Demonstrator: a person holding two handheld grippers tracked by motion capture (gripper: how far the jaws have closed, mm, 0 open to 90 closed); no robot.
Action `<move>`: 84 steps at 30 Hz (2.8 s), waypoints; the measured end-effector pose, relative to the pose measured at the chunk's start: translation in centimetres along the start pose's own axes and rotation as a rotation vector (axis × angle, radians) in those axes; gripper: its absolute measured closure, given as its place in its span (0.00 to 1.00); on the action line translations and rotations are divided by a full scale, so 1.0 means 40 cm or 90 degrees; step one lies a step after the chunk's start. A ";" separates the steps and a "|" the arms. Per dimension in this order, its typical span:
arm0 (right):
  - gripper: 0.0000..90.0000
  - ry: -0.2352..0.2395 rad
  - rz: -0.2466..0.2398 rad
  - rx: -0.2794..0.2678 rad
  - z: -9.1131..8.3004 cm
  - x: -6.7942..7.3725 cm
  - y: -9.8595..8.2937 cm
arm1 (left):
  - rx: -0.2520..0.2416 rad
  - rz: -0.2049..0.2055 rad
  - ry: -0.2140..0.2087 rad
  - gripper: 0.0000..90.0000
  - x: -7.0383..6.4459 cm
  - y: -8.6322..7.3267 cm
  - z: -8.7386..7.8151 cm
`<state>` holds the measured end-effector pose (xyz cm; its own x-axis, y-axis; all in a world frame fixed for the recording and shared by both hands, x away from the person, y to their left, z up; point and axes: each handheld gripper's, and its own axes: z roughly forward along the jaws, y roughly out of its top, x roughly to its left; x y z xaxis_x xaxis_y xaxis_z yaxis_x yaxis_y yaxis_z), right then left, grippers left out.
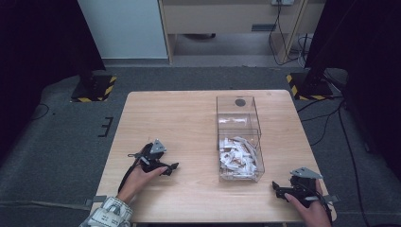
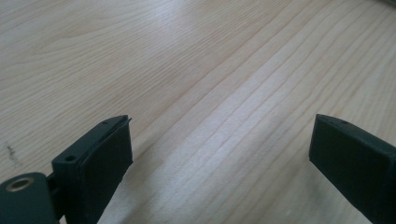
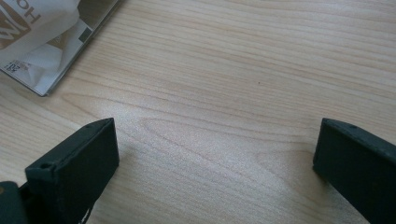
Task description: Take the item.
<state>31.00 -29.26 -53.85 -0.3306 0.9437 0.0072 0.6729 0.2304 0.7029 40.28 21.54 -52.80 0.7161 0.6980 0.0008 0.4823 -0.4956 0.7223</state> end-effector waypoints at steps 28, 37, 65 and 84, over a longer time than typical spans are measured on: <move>0.01 0.001 0.001 0.001 -0.001 -0.001 0.000 | -0.038 0.081 -0.081 0.07 -0.121 0.084 -0.028; 0.01 0.001 0.002 0.000 -0.001 -0.001 0.000 | -0.046 0.098 -0.100 0.08 -0.135 0.130 -0.044; 0.01 0.001 0.002 0.000 -0.001 -0.001 0.000 | -0.100 0.122 -0.114 0.13 -0.147 0.307 -0.103; 0.01 0.002 0.002 0.000 -0.001 -0.001 0.000 | -0.119 0.144 -0.130 0.24 -0.186 0.374 -0.115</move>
<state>30.99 -29.29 -53.83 -0.3300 0.9439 0.0112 0.6742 0.2274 0.7027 39.85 11.34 -38.82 0.8891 0.4550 0.0503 0.2133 -0.5089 0.8340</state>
